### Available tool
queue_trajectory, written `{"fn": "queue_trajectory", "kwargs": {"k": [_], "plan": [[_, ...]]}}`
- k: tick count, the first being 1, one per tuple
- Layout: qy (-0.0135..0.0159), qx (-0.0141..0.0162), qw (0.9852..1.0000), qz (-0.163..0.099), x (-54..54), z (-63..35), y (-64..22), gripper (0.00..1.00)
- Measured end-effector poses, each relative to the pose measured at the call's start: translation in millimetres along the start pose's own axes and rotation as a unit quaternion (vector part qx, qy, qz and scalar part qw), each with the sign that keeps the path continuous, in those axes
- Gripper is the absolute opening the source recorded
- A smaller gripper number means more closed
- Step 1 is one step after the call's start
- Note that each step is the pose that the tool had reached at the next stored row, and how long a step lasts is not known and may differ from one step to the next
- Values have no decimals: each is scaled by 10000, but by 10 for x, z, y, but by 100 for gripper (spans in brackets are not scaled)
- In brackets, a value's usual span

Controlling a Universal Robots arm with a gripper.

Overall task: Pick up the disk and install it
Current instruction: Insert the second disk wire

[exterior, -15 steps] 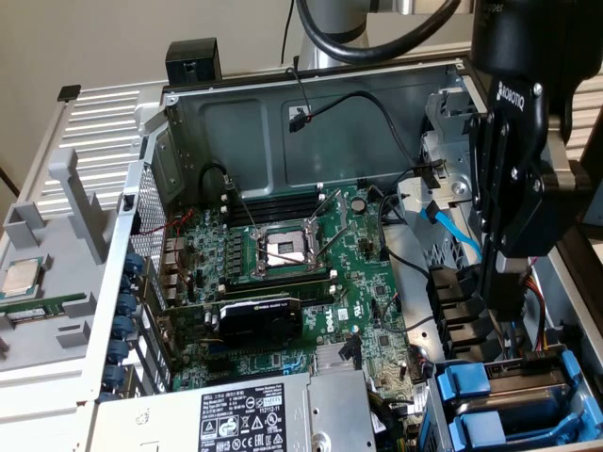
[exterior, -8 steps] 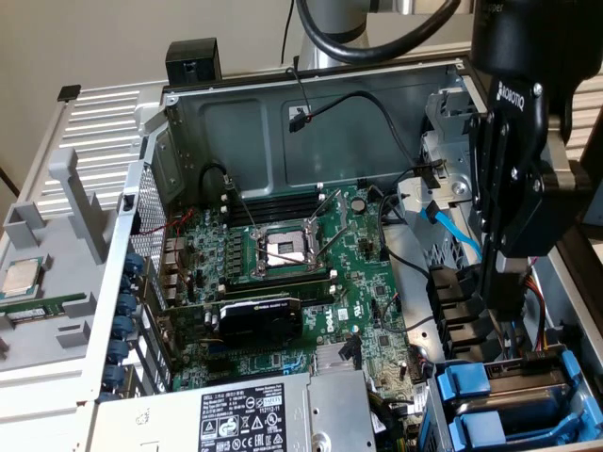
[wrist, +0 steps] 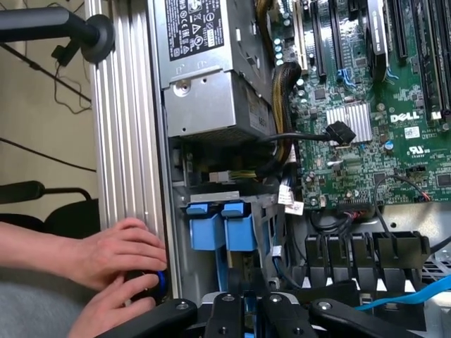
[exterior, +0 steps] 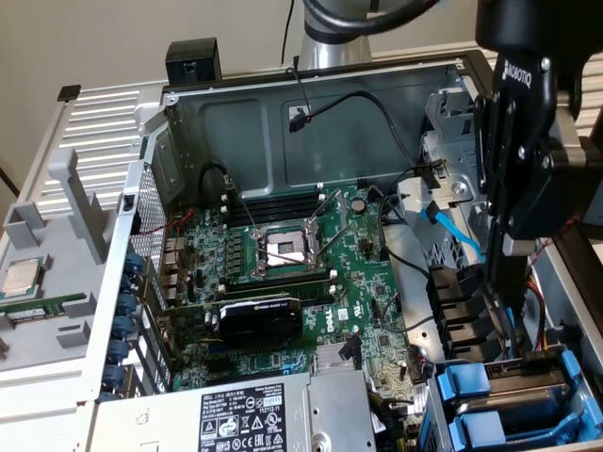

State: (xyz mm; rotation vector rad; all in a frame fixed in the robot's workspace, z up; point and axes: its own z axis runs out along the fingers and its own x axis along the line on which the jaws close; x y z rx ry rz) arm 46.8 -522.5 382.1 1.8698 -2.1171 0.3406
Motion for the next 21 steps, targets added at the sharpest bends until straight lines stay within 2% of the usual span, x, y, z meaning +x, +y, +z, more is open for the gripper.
{"fn": "queue_trajectory", "kwargs": {"k": [2,3,4,6,9,13,19,20,21], "plan": [[-11,15,10000,6,14,-31,1,16],[-31,18,10000,7,21,-35,0,16],[-60,19,10000,7,33,-35,-1,16],[-153,14,9999,4,64,-25,-5,16],[-338,-2,9994,-6,111,-8,-12,16],[-616,-33,9981,-22,172,16,-20,16],[-1067,-84,9942,-49,259,48,-32,16],[-1138,-92,9934,-54,276,55,-34,16],[-1196,-99,9928,-57,293,62,-37,16]]}}
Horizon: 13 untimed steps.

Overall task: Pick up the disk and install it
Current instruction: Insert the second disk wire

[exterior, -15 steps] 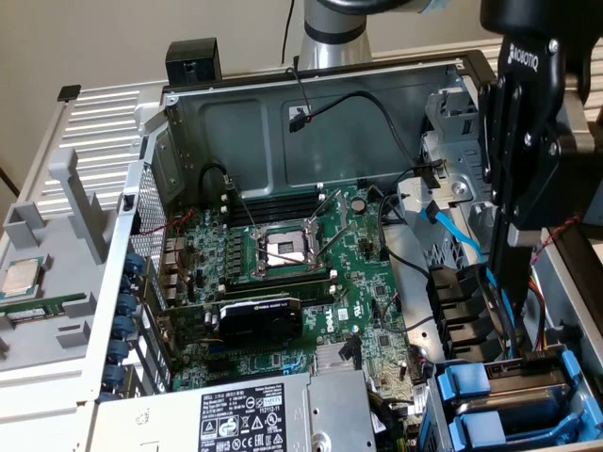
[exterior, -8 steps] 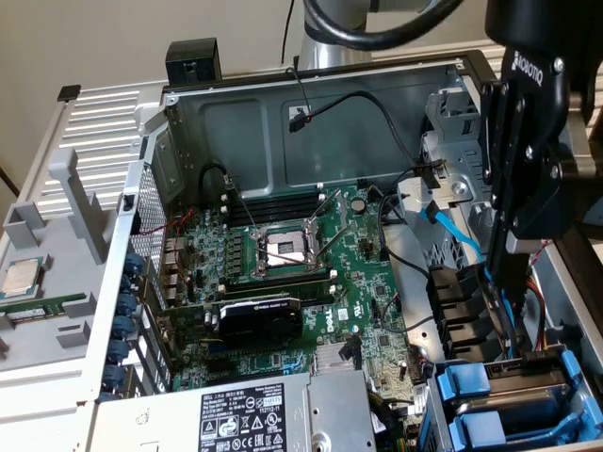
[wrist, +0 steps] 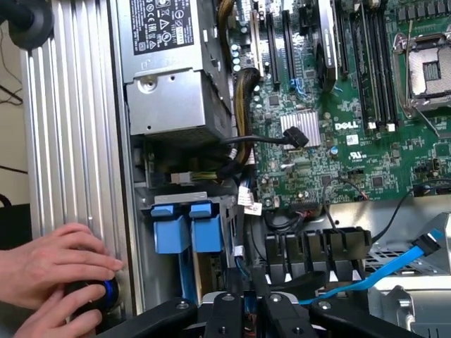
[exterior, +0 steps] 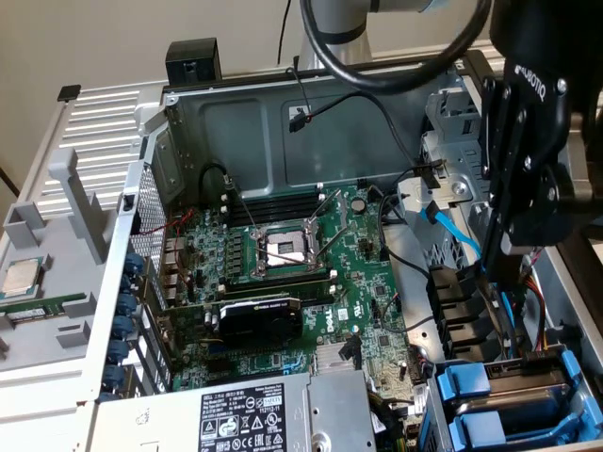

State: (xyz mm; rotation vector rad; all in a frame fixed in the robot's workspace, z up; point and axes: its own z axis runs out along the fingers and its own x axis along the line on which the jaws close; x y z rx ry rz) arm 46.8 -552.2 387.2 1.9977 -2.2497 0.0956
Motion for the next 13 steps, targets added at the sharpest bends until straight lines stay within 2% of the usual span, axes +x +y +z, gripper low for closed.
{"fn": "queue_trajectory", "kwargs": {"k": [3,6,8,11,13], "plan": [[-110,-13,9999,-6,57,8,-7,16],[-177,-21,9998,-9,126,17,-15,16],[-203,-23,9998,-11,179,24,-22,16],[-217,-17,9998,-11,242,33,-34,16],[-222,29,9997,-5,251,33,-36,16]]}}
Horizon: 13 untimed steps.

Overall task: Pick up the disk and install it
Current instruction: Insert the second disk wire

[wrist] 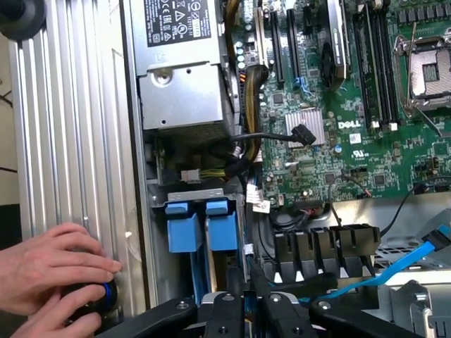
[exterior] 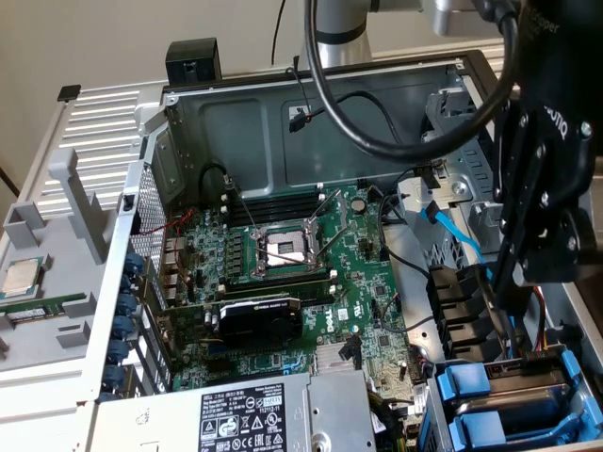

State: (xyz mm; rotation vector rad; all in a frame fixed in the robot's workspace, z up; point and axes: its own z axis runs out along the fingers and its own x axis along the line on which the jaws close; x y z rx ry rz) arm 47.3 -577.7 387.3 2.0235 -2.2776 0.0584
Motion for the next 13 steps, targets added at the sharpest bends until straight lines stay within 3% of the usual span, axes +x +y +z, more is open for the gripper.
{"fn": "queue_trajectory", "kwargs": {"k": [2,6,9,13], "plan": [[-8,58,10000,5,1,0,-2,16],[-23,133,9999,11,10,3,-6,16],[-31,169,9999,8,21,8,-8,16],[-53,190,9998,0,45,20,-8,16]]}}
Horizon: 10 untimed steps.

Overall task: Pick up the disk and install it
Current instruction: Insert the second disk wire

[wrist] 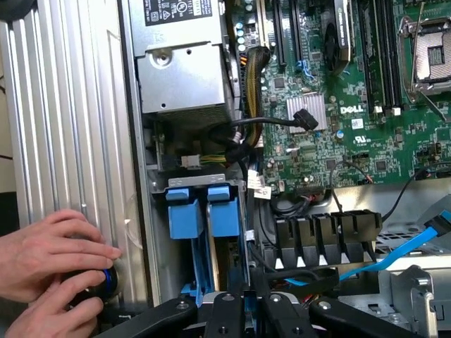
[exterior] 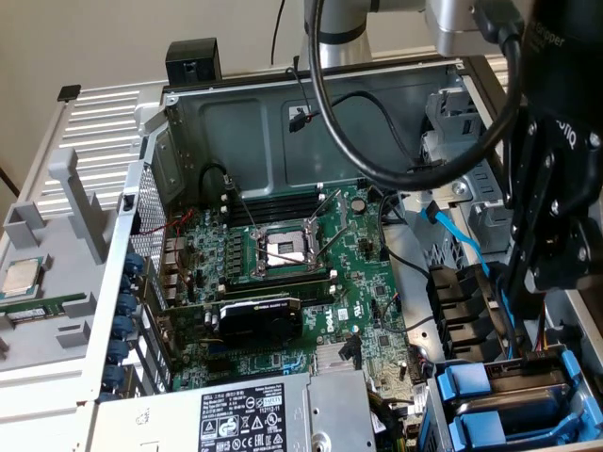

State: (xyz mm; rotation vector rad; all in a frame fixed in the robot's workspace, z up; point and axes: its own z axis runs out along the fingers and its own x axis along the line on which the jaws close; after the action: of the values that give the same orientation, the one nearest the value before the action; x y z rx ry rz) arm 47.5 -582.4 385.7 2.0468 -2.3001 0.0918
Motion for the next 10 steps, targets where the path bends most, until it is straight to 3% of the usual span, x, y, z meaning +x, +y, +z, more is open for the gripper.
{"fn": "queue_trajectory", "kwargs": {"k": [6,10], "plan": [[-33,4,10000,-24,27,4,22,16],[-50,21,9999,-116,29,6,29,16]]}}
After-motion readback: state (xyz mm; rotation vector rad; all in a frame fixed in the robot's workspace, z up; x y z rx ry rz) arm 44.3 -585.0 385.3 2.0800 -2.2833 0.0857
